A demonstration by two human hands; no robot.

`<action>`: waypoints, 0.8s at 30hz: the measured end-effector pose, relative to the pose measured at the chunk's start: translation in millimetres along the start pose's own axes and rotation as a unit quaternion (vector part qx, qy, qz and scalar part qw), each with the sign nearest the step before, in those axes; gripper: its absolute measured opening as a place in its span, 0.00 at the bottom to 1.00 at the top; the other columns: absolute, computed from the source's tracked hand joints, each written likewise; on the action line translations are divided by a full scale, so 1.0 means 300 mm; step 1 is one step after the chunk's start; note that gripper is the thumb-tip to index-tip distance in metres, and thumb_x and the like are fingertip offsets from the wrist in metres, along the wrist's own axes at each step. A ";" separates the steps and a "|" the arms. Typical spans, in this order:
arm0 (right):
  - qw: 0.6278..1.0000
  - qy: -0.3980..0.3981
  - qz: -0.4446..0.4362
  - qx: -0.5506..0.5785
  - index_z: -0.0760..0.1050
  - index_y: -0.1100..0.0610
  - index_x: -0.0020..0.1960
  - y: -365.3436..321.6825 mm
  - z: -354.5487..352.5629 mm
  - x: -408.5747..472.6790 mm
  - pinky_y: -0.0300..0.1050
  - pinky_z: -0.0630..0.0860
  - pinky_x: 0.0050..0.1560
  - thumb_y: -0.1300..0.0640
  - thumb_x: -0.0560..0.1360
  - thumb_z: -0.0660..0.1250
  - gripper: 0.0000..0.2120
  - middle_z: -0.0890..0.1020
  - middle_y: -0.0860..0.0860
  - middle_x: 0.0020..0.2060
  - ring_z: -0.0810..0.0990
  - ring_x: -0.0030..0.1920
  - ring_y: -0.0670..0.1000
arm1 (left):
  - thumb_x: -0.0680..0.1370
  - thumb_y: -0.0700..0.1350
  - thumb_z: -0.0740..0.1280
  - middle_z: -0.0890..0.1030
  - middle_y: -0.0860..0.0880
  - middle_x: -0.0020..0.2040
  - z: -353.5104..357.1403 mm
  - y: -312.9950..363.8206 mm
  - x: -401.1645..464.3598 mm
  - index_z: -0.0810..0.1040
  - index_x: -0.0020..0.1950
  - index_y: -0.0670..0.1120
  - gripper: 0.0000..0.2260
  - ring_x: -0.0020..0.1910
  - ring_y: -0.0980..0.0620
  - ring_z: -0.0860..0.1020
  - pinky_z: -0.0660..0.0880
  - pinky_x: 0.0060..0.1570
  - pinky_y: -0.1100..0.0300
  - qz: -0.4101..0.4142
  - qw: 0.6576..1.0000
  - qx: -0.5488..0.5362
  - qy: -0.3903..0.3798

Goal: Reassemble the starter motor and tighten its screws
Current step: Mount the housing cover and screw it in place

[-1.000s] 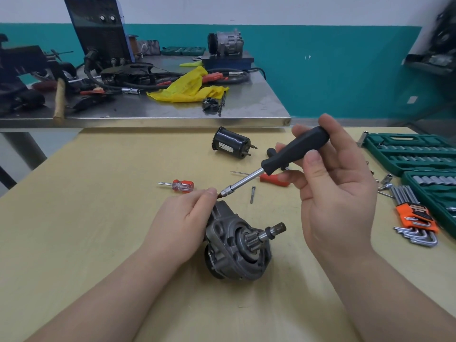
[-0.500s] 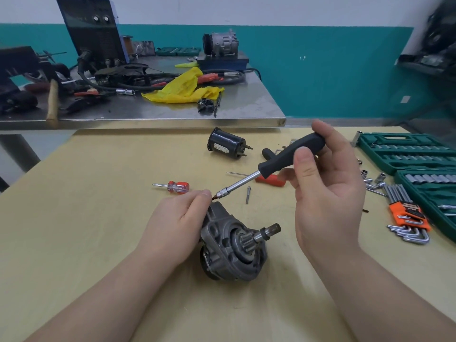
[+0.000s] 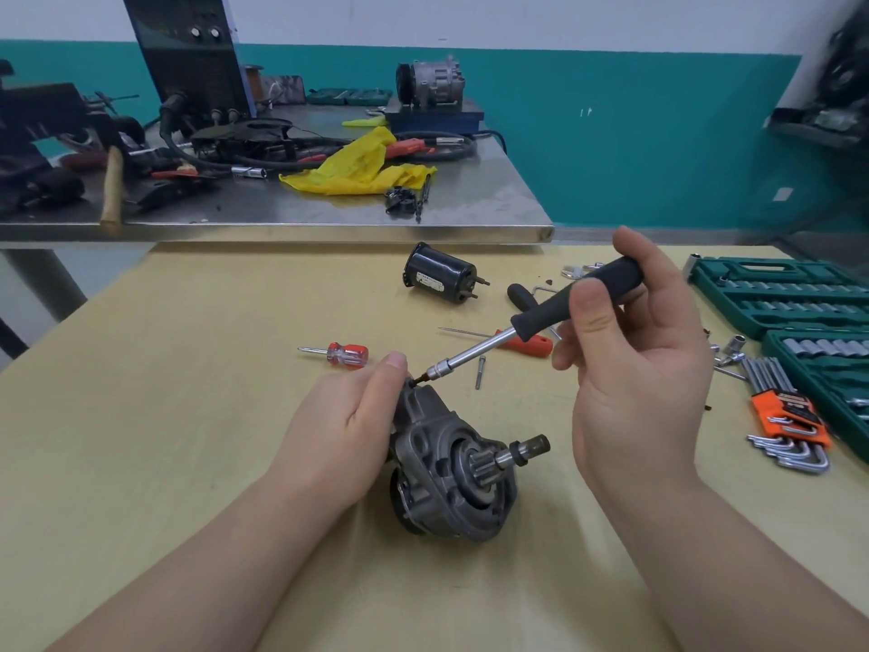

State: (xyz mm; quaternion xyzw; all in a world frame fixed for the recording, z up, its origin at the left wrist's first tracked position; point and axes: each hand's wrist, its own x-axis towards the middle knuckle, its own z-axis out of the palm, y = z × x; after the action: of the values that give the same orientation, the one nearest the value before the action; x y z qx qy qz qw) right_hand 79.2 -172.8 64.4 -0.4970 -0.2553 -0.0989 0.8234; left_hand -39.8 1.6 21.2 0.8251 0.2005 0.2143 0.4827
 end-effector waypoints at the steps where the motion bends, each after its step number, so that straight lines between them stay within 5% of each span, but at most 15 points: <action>1: 1.000 -0.011 0.005 0.001 0.80 0.44 0.69 0.001 -0.003 0.001 0.45 0.82 0.40 0.50 0.81 0.72 0.17 0.83 0.47 0.47 0.82 0.42 0.49 | 0.81 0.68 0.53 0.67 0.50 0.32 -0.001 0.000 0.001 0.66 0.40 0.43 0.28 0.34 0.47 0.66 0.65 0.40 0.45 -0.001 1.000 0.003 0.001; 3: 0.999 -0.041 0.018 0.013 0.76 0.46 0.74 0.005 -0.014 0.001 0.55 0.85 0.46 0.55 0.85 0.66 0.19 0.84 0.50 0.60 0.85 0.56 0.54 | 0.81 0.67 0.53 0.65 0.52 0.31 -0.003 0.001 0.002 0.64 0.38 0.45 0.26 0.33 0.47 0.65 0.64 0.39 0.45 -0.004 1.000 0.008 0.003; 5: 0.998 -0.062 0.026 0.020 0.74 0.47 0.76 0.010 -0.017 -0.002 0.59 0.85 0.48 0.61 0.84 0.63 0.22 0.83 0.53 0.64 0.85 0.61 0.60 | 0.81 0.66 0.54 0.65 0.52 0.31 -0.003 0.003 0.002 0.63 0.38 0.46 0.25 0.33 0.47 0.64 0.63 0.39 0.46 -0.010 1.000 0.005 0.004; 12: 1.000 -0.005 0.002 -0.013 0.83 0.38 0.61 0.001 0.004 0.008 0.47 0.82 0.40 0.60 0.79 0.73 0.18 0.83 0.47 0.45 0.85 0.43 0.50 | 0.80 0.55 0.55 0.65 0.53 0.29 -0.003 0.008 0.003 0.63 0.36 0.48 0.16 0.33 0.47 0.63 0.62 0.37 0.47 0.019 0.999 0.028 -0.003; 16: 1.000 -0.024 0.017 0.006 0.81 0.39 0.68 0.004 -0.004 0.006 0.51 0.84 0.43 0.52 0.81 0.71 0.17 0.84 0.50 0.53 0.86 0.51 0.56 | 0.81 0.54 0.56 0.66 0.52 0.30 -0.002 0.003 0.008 0.63 0.36 0.48 0.16 0.33 0.48 0.64 0.63 0.36 0.48 0.028 0.999 0.033 0.002; 19: 0.997 -0.066 0.023 0.025 0.76 0.44 0.73 0.004 -0.012 0.003 0.53 0.85 0.46 0.60 0.84 0.64 0.21 0.84 0.55 0.62 0.86 0.59 0.63 | 0.80 0.55 0.55 0.65 0.53 0.29 -0.005 0.000 0.011 0.63 0.36 0.49 0.16 0.32 0.49 0.64 0.63 0.36 0.48 0.030 0.999 0.044 0.001; 24: 0.999 -0.030 0.008 0.003 0.82 0.39 0.62 -0.011 0.002 0.007 0.48 0.82 0.41 0.60 0.80 0.71 0.18 0.83 0.51 0.49 0.86 0.47 0.56 | 0.80 0.54 0.55 0.66 0.51 0.30 -0.005 0.001 0.013 0.63 0.36 0.48 0.15 0.33 0.49 0.65 0.63 0.36 0.48 0.037 0.998 0.054 0.003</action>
State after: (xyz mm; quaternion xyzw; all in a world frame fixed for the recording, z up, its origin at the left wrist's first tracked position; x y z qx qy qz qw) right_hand 79.4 -173.6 68.0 -0.4993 -0.2765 -0.0762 0.8176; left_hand -37.4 4.7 22.7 0.8562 0.1825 0.2233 0.4286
